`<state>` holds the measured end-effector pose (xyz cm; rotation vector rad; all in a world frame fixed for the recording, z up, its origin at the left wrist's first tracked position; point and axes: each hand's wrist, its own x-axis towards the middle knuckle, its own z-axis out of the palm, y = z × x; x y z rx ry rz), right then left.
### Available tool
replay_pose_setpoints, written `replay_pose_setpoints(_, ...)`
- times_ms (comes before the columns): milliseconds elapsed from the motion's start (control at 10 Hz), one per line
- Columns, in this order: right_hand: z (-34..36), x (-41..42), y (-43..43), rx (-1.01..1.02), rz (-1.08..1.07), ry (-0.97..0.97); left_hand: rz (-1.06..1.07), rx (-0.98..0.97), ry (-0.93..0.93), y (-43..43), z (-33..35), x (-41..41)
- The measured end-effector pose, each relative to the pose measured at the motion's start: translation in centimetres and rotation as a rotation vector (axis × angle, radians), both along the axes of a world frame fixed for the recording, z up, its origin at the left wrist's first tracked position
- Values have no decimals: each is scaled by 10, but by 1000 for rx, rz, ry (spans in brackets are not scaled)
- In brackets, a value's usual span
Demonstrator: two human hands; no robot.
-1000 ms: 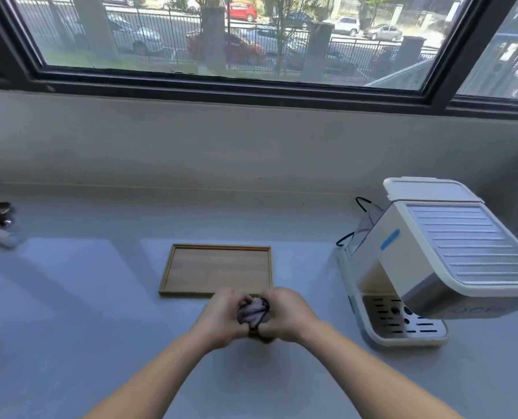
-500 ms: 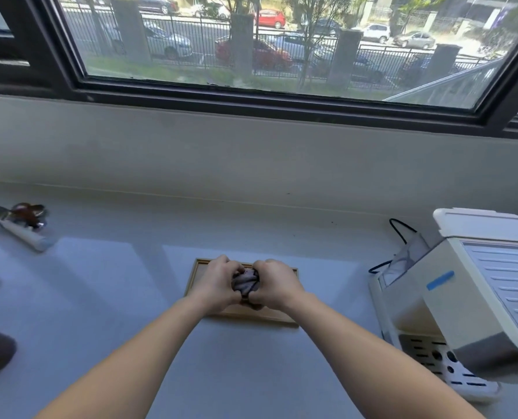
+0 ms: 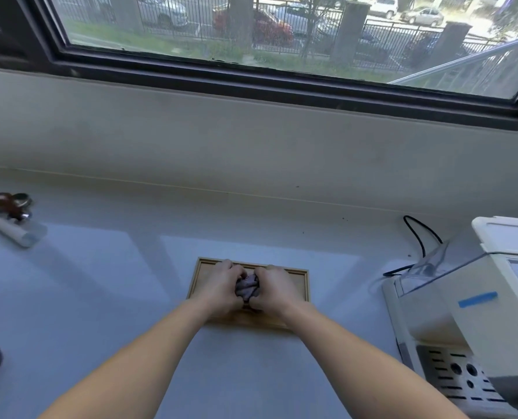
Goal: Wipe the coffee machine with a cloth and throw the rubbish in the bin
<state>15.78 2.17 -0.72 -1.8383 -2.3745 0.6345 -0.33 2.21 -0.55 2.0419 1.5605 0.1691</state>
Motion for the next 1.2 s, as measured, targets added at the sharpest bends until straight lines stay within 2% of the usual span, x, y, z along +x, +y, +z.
replay_pose_setpoints(600,-4,0,-3,-36,1,-39,-49,14,200,3,-9,8)
replay_pose_setpoints(800,7,5,-9,-44,4,-79,-65,-6,196,-5,3,-1)
replay_pose_setpoints(1200,54,20,-13,45,-10,-84,-12,173,259,-14,39,-3)
